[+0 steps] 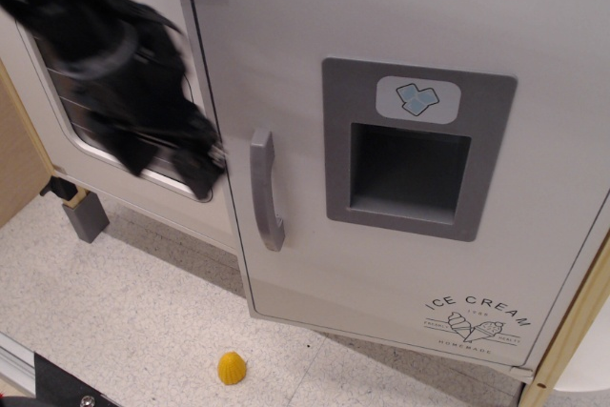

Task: Open fridge

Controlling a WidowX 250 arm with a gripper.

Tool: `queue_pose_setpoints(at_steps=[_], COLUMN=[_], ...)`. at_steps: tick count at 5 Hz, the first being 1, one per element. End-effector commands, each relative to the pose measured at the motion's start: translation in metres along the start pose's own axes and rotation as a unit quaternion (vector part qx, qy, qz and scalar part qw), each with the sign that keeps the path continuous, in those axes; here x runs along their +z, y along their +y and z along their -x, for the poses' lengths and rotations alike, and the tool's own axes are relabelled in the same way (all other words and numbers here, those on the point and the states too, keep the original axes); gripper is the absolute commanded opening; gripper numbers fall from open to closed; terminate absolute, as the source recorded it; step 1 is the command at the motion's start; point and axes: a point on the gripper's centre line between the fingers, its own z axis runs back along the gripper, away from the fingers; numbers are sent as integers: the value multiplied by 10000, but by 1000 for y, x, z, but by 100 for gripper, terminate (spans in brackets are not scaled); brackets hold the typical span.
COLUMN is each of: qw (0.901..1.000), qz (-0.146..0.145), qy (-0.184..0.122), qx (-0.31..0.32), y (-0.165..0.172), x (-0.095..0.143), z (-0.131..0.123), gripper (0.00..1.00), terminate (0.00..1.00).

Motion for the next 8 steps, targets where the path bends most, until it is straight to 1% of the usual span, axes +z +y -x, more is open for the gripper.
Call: queue_pose_setpoints(at_steps=[1, 2, 3, 4, 5, 6, 7, 8], qw=[9887, 9766, 9665, 9639, 9619, 9567, 9600, 9682], qz=[-263, -486, -591, -454, -354, -288, -327, -425], qy=[-447, -574, -709, -760, -756, -859, -724, -544], qx=[1407, 2013, 2395, 2510, 2604, 2765, 2686, 2404], y=[71, 88, 92, 85, 71, 59, 48, 39], x=[59, 63, 62, 66, 68, 74, 65, 51], z=[-40, -53, -68, -82, -96, -114, -122, -118], gripper=[100, 100, 100, 100, 100, 100, 100, 100], terminate=[0, 0, 0, 0, 0, 0, 0, 0])
